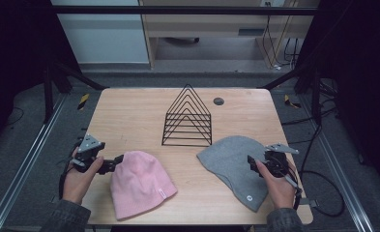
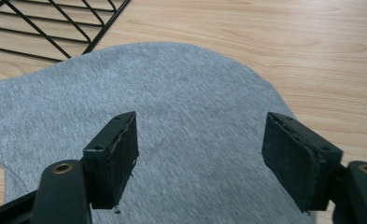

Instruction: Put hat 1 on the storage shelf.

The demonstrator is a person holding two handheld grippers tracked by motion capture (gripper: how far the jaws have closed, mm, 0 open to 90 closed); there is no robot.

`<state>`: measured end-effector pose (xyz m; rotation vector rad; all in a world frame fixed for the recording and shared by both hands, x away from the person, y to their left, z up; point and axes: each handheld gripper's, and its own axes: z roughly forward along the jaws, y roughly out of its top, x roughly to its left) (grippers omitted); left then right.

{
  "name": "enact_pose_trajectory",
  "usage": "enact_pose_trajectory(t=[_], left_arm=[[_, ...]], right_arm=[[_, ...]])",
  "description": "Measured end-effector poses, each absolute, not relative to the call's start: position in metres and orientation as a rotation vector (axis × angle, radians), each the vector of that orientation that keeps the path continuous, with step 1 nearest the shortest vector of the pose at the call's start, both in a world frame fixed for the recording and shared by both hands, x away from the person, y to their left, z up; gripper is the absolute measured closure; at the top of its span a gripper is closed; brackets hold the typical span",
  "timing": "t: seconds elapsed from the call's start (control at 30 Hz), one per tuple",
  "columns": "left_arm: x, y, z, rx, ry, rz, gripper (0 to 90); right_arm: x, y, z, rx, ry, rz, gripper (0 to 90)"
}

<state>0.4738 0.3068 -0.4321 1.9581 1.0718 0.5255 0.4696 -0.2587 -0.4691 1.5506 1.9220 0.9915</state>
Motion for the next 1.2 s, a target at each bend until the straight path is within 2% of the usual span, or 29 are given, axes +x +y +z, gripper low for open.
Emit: enact_pose_trajectory(t=[0.37,0.57,0.7,1.07,1.13,1.2], left_arm=[[0.478,0.284,-0.452,2.144,1.113,0.474,10.7],[0.486,0.279,-0.461,2.203,1.164,0.464,15.1],[0.491,0.276,-0.466,2.209,1.176,0.425,24.0],[0.495,0.275,-0.475,2.216,1.177,0.322,34.1],[0.494,0.272,-0.477,2.222,1.165,0.306,36.9],[0.494,0.27,-0.477,2.228,1.15,0.29,44.6]], right_arm=[[0.471,-0.247,-0.476,1.472,1.991,0.953,40.4],[0.474,-0.246,-0.479,1.543,1.984,0.938,29.4],[0.475,-0.242,-0.481,1.528,1.998,0.914,24.9],[0.476,-0.239,-0.482,1.514,2.018,0.89,24.9],[0.475,-0.238,-0.481,1.514,2.023,0.89,25.2],[0.476,-0.238,-0.482,1.508,2.031,0.886,25.6]])
